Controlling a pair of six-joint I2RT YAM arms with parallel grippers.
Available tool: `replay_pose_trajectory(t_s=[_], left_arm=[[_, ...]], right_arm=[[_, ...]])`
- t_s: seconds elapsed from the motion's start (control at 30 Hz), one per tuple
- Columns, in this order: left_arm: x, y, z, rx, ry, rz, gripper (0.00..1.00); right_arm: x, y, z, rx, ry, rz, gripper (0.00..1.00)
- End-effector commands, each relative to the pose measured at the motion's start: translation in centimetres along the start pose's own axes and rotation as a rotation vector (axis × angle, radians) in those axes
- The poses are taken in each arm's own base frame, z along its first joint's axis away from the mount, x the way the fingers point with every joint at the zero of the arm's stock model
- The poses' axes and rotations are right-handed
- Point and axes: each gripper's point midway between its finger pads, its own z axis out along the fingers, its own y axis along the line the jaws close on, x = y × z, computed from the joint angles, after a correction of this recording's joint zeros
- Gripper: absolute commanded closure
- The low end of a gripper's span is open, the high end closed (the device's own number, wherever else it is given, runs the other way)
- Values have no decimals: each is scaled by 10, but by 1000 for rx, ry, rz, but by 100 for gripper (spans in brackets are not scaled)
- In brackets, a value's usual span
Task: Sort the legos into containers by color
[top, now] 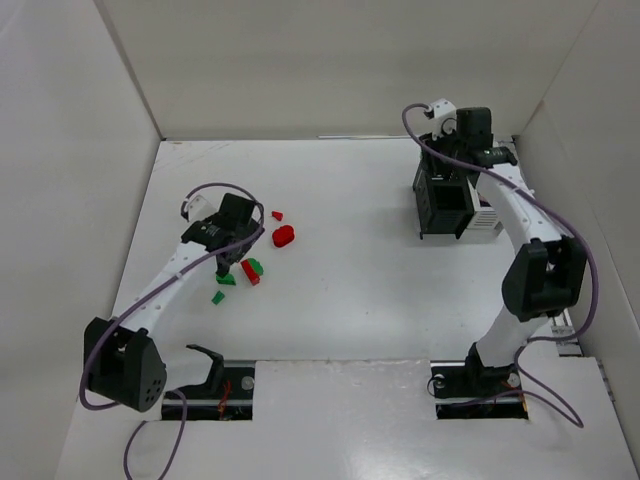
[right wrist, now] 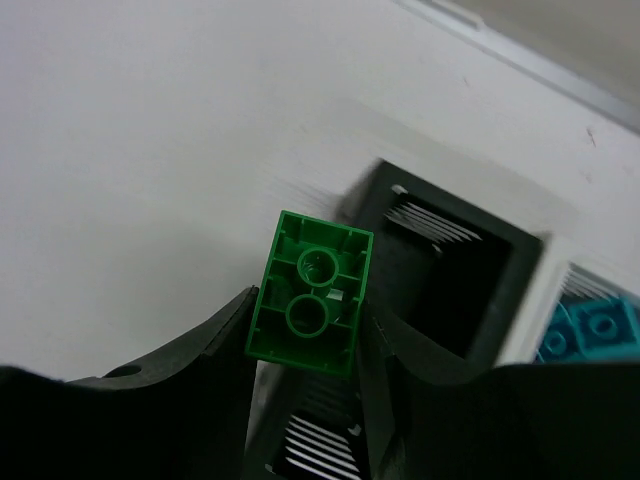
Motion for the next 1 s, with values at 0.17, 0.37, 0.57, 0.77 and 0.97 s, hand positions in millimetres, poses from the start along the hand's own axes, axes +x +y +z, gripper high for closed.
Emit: replay_pose_trajectory(t_s=[0.17, 0.37, 0.57, 0.77, 0.97], left_arm=[[11, 76, 33, -165, 128, -89, 0], [18, 86, 37, -228, 154, -107, 0], [22, 92, 41, -272, 159, -126, 0], [28, 95, 54, -316, 168, -132, 3], [24, 85, 67, -302, 147, -158, 17]], right_arm=[[36, -73, 19, 135, 246, -48, 100], [37, -91, 36, 179, 269, -46, 85], [37, -91, 36, 179, 269, -46, 53], [27, -97, 24, 194, 244, -63, 35], [19, -96, 16, 193, 218, -76, 21]])
